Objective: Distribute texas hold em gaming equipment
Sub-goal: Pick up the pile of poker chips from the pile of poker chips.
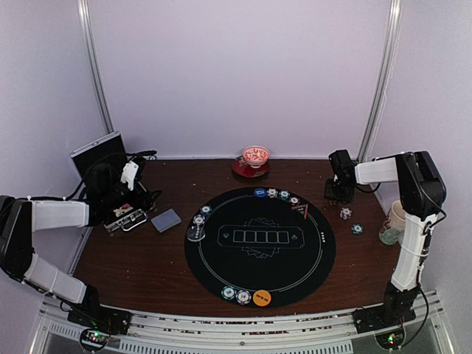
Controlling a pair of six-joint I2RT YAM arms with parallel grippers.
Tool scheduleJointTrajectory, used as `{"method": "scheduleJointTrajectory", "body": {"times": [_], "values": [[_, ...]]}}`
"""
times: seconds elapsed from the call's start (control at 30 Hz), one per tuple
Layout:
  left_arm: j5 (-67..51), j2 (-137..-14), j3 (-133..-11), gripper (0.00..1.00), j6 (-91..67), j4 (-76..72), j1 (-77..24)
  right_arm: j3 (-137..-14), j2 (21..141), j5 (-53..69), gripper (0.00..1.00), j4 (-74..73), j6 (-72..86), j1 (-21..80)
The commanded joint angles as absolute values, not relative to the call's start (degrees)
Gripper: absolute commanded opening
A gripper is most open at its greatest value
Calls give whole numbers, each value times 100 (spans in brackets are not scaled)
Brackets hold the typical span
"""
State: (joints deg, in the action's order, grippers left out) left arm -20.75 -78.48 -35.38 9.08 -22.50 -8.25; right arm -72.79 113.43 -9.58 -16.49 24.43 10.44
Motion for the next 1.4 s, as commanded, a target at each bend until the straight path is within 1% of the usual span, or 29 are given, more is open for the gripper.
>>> {"method": "scheduleJointTrajectory", "body": {"times": [0.0,1.13,1.37], "values": [[-2127,-7822,-3709,98,929,-2420,-817,-7199,11415,-917,56,-1600,2506,1002],[-2126,-7849,-3718,98,930,-2414,-810,-7216,11212,-1393,41,-1760,2470,1147],[-2133,-7866,-3733,98,929,-2403,-817,-7216,11155,-1393,36,-1758,2461,1194]]}}
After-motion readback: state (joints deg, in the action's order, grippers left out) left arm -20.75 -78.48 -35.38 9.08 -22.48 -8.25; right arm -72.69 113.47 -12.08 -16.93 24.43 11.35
